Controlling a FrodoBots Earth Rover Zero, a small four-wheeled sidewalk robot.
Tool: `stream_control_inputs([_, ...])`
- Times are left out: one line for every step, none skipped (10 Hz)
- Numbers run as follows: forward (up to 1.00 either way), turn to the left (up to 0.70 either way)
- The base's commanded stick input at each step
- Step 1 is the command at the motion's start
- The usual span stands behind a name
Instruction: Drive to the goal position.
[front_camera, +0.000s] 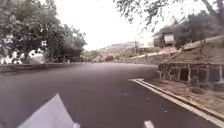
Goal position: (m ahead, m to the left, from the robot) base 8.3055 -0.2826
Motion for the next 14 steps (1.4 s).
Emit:
stream_control_inputs([1.00, 0.00])
stream_control_inputs([1.00, 0.00])
stream_control_inputs([1.00, 0.00])
stream_control_inputs([1.00, -0.20])
stream_control_inputs([1.00, -0.09])
stream_control_inputs([1.00, -0.03])
stream_control_inputs([1.00, -0.01])
stream_control_inputs([1.00, 0.00])
stream_control_inputs([1.00, -0.06])
stream_control_inputs([1.00, -0.02])
stream_control_inputs([1.00, -0.34])
stream_control_inputs([1.00, -0.34])
stream_control_inputs([1.00, -0.34])
stream_control_inputs([1.00, -0.34])
